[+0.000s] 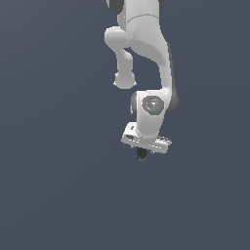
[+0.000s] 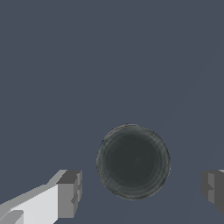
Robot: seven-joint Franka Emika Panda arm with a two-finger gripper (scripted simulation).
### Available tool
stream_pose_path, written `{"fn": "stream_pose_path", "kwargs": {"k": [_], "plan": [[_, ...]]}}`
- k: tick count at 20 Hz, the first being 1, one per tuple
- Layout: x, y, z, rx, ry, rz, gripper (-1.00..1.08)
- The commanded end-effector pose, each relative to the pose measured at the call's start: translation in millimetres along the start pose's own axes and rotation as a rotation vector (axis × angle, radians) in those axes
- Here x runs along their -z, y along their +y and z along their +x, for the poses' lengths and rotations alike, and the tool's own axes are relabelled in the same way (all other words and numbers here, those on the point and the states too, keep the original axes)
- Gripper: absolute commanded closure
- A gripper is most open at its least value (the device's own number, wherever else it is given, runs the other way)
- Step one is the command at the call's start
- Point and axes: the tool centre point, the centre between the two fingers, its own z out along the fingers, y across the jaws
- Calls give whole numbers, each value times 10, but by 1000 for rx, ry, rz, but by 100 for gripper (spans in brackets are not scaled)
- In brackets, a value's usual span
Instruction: Pick up the object and move it to a goal position.
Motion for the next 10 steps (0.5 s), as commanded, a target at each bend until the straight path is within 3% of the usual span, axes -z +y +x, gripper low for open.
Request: {"fn": "stream_pose_path", "kwargs": {"k": [1,10], "plan": [[-59,3,-3,-1,-1,0,-92],[-447,-1,-11,-3,0,0,-92]]}}
